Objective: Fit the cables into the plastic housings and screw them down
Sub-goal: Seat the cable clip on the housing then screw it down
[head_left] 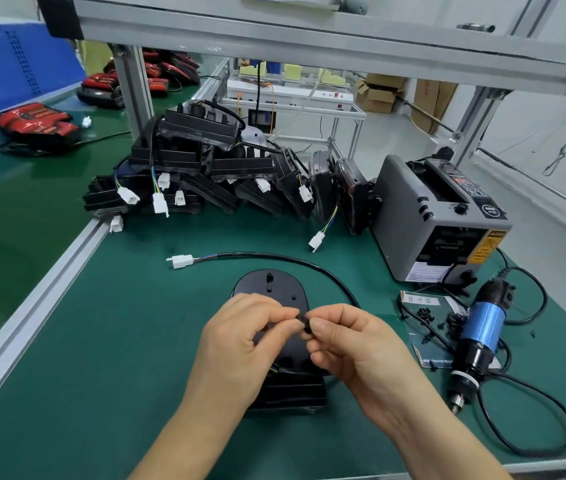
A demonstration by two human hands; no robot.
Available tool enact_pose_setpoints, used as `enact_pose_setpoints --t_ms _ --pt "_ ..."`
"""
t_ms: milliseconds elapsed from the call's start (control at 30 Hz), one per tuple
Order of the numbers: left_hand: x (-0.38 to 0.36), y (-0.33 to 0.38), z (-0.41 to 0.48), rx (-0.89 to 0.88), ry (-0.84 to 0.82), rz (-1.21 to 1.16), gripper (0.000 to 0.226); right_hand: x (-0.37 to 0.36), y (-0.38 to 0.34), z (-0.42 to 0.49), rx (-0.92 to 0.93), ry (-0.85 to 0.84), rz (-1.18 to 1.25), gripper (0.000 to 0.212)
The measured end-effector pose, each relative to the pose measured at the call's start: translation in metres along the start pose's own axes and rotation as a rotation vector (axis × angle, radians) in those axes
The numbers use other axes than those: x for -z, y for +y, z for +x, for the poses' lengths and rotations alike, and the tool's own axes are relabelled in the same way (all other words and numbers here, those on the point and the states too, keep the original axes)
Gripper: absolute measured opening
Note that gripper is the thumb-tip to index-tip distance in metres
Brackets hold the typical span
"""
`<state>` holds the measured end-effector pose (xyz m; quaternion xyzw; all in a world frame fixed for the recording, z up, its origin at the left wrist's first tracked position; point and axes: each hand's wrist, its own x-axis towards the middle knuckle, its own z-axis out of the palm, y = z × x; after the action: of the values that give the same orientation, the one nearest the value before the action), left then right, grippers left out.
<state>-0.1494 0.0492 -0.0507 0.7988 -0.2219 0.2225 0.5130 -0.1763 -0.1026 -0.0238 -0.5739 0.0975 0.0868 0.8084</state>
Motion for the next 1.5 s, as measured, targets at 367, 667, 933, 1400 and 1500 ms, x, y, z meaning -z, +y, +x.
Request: enact_pose_setpoints --t_ms 367,667,933,1400,1500 --pt "0.014 -0.004 0.01 -0.292 -0.189 0.194 0.018 -0.001 0.005 -0.001 -0.033 -0.009 0.033 0.01" --pt "0.019 -0.001 0.016 -0.356 -0.266 0.295 0.024 0.0 0.007 -0.004 -0.048 -0.002 0.003 0.014" --pt "0.012 -0.005 0.009 -0.266 -0.168 0.078 0.026 0.003 0.001 -0.007 -0.098 -0.089 -0.027 0.023" --pt "0.019 -0.002 0.001 -0.384 -0.213 0.155 0.016 0.004 -0.002 -0.011 -0.017 -0.108 -0.16 0.016" --pt "0.022 -0.004 -0.003 -0.403 -0.237 0.189 0.016 0.002 0.004 -0.012 0.04 -0.053 -0.198 0.01"
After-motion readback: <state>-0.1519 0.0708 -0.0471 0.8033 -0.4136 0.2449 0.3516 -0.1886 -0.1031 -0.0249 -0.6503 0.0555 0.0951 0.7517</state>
